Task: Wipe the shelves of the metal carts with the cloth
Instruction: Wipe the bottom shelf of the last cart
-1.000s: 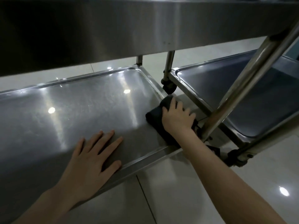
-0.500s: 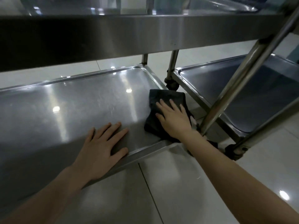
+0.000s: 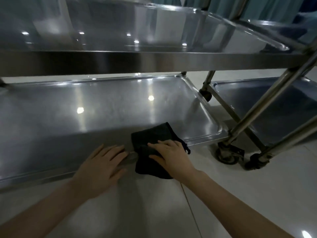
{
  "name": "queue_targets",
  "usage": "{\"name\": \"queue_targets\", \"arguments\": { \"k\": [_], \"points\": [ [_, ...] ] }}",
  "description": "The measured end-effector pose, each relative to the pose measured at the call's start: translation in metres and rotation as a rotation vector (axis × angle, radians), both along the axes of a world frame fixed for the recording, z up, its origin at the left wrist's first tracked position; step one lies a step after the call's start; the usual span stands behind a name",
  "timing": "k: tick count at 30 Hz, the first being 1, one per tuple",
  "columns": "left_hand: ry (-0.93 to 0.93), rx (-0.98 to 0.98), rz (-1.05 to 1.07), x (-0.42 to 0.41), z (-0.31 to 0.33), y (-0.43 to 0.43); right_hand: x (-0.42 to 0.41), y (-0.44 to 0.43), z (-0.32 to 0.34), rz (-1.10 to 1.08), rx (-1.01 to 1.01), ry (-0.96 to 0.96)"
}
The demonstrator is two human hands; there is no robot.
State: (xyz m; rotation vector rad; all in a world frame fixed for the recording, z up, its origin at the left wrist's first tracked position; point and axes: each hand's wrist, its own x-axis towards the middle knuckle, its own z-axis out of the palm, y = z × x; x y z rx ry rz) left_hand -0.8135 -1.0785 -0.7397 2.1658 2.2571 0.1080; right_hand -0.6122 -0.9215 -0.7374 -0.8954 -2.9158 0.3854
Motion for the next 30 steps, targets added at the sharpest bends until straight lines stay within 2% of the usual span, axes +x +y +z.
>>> {"name": "queue_targets", "arguments": {
  "k": [3,6,11,15,18,25,30],
  "points": [
    [0.028,-0.014,-0.056,-0.017,0.017,-0.028,-0.012,-0.02,0.03,0.041,-0.072,-0.07],
    [0.01,0.016,-0.04,-0.025,0.042,-0.051,-0.021,-0.039,0.061,0.072,-0.153,-0.057],
    [-0.127,0.083,0.182,-0.033,0.104,-0.087,-0.051,-0.069,0.128,0.101,-0.275,-0.089],
    [-0.276,-0.042,0.332,-0.032,0.17,-0.122,-0.064,-0.111,0.2,0.163,-0.41,-0.166],
    [-0.427,-0.163,0.416,-0.022,0.241,-0.157,-0.068,-0.146,0.271,0.187,-0.483,-0.245],
    [-0.482,-0.018,0.439,0.004,0.448,-0.229,-0.073,-0.197,0.468,0.378,-0.382,-0.249],
    [-0.524,0.027,0.452,0.015,0.578,-0.236,-0.071,-0.209,0.603,0.463,-0.386,-0.14]
  ]
}}
